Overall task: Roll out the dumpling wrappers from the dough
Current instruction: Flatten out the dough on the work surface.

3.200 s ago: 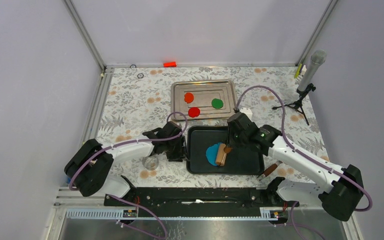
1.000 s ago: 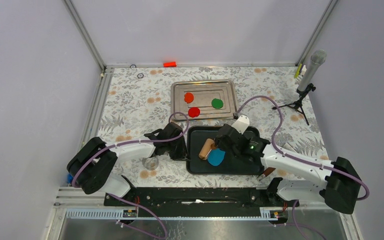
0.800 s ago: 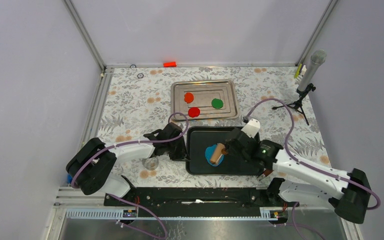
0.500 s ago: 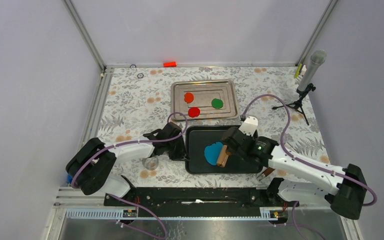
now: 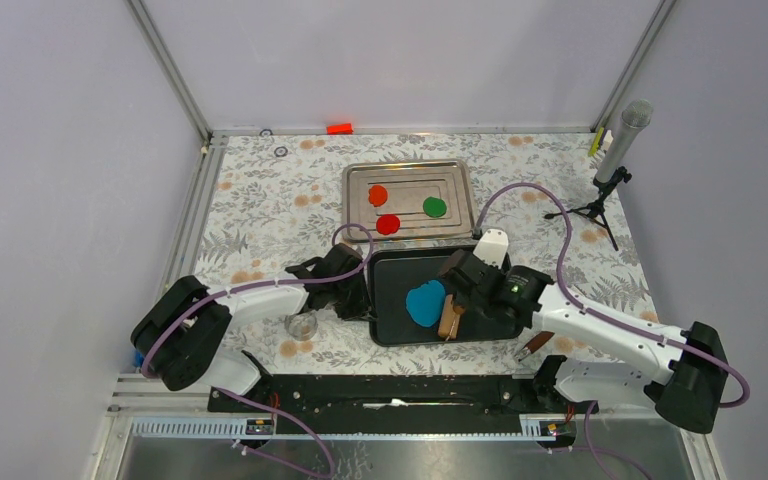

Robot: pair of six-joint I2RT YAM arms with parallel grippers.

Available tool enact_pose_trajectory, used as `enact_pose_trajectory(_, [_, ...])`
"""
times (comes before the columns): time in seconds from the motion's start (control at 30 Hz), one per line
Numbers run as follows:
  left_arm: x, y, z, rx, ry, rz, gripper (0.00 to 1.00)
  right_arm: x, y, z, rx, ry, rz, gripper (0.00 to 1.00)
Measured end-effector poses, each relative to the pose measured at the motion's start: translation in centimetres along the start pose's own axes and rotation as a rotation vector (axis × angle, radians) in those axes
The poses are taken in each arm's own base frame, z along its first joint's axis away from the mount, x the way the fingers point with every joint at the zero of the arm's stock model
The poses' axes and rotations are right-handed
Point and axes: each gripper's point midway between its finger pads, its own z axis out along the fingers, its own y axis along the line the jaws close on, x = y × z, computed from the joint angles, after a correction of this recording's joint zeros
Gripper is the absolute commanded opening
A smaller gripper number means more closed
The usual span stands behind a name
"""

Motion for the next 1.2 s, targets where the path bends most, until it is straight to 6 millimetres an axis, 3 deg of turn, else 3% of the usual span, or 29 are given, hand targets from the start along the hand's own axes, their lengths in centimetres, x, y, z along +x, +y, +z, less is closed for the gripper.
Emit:
enact_pose_trajectory(0.1, [0.0, 0.0, 0.0, 0.0, 0.0, 0.001, 0.0, 0.4, -0.2, -0.6, -0.006, 0.036, -0.026, 0.0])
enact_pose_trajectory(0.27, [0.0, 0.0, 0.0, 0.0, 0.001, 0.011, 0.0, 0.7, 0.9, -0.9, -0.047, 0.071, -0.037, 0.0])
enact_pose_trajectory(0.53, [0.1, 0.2, -0.2, -0.009, 0.001, 0.011, 0.0, 0.1, 2.6, -0.5, -0.099, 0.053, -0.084, 0.0])
enact_pose_trajectory(0.87, [0.1, 0.3, -0.2, -0.014, 0.0, 0.012, 0.0, 0.6, 2.1, 0.3, -0.184, -0.02, -0.108, 0.0])
enact_pose_trajectory(1.2, [0.0, 1.0, -0.6, -0.048, -0.011, 0.002, 0.0, 0.1, 3.8, 1.5, -0.205, -0.086, -0.099, 0.0])
